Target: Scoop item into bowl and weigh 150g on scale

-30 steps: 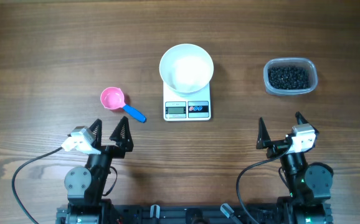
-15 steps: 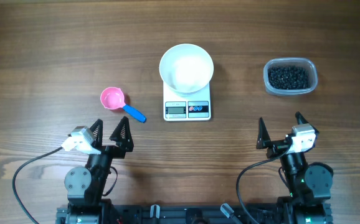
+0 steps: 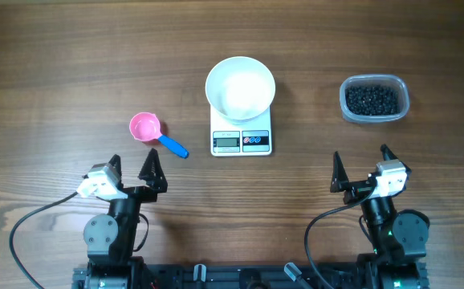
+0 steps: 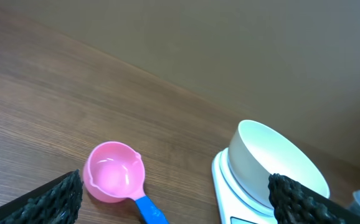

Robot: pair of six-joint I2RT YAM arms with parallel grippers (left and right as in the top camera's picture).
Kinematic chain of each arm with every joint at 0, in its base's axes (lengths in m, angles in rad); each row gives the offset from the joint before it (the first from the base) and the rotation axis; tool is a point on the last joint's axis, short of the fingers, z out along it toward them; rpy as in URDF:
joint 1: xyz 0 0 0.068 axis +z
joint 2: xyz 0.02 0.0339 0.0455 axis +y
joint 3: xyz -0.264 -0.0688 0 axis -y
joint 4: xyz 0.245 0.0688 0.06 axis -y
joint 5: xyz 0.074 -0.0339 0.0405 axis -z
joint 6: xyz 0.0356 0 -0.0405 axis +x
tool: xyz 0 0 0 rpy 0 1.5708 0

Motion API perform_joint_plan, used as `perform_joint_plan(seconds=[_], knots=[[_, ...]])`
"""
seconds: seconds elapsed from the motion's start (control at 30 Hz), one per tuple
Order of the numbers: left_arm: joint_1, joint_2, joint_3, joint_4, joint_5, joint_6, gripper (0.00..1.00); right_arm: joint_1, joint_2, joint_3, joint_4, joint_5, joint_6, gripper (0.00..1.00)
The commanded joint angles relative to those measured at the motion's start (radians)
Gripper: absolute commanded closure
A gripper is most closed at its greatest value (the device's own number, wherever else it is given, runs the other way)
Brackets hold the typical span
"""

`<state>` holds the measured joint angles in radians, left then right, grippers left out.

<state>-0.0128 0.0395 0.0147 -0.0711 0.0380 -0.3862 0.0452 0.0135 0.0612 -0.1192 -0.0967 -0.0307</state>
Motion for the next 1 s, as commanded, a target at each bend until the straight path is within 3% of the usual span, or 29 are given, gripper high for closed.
perform_joint_plan(seconds=[0.0,0.43,0.67,0.8,0.97], knots=[[0.005,0.002,-0.009,0.0,-0.036,0.023,0.0,0.002,-0.006,-0.005,0.004,-0.005,0.007,0.0],[0.005,0.027,0.082,-0.028,0.036,0.005,0.0,0.002,-0.006,-0.005,0.004,-0.005,0.007,0.0],[0.005,0.235,0.259,-0.111,0.037,0.005,0.0,0.002,-0.006,-0.005,0.004,-0.005,0.007,0.0],[0.005,0.399,0.427,-0.232,0.036,0.005,0.0,0.002,-0.006,-0.005,0.004,-0.005,0.007,0.0],[0.005,0.533,0.517,-0.24,0.059,-0.016,0.0,0.002,-0.006,-0.005,0.004,-0.005,0.007,0.0]])
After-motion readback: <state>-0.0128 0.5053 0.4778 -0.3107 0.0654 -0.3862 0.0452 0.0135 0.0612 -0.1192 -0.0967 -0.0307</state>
